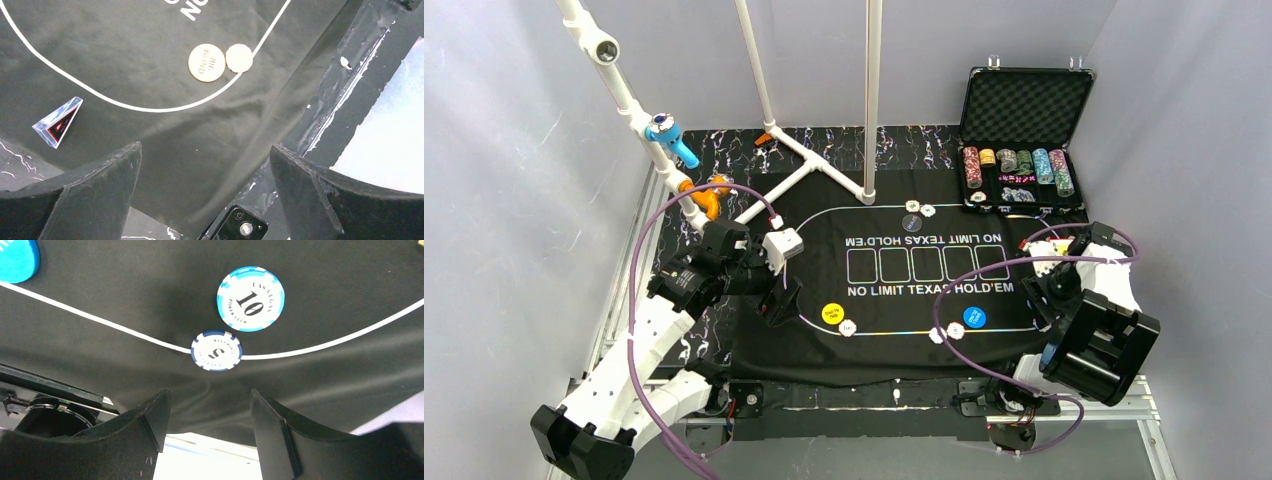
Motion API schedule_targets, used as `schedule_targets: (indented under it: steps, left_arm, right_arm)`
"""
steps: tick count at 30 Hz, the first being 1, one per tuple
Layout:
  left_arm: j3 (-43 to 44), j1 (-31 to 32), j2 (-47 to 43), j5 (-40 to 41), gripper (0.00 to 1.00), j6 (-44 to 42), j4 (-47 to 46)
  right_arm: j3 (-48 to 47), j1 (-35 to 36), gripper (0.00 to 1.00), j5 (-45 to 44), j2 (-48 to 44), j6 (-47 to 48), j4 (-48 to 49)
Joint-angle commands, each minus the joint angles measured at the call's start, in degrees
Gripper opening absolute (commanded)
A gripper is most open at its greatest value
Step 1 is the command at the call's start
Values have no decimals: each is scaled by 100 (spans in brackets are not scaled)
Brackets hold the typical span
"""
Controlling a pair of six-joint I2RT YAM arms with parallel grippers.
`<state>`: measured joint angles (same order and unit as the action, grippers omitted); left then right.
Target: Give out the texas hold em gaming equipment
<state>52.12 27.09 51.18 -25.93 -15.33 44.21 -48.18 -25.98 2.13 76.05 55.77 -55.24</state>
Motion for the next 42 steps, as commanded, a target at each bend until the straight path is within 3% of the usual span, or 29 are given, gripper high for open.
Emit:
schedule_targets:
  steps: [1,8,28,42]
  left_arm:
    - [39,-28,-49,-42,99,-41,159]
    - [62,-29,37,-54,99,-36,154]
    - [105,-29,114,-39,99,-33,150]
    - [106,-33,105,-37,99,-30,152]
  right_arm:
    - [123,-296,67,492,119,495,155]
    - [286,-422,60,647,119,546,570]
    - [1011,-424,59,390,329,825,1405]
    - [803,-426,36,401,259,886,1159]
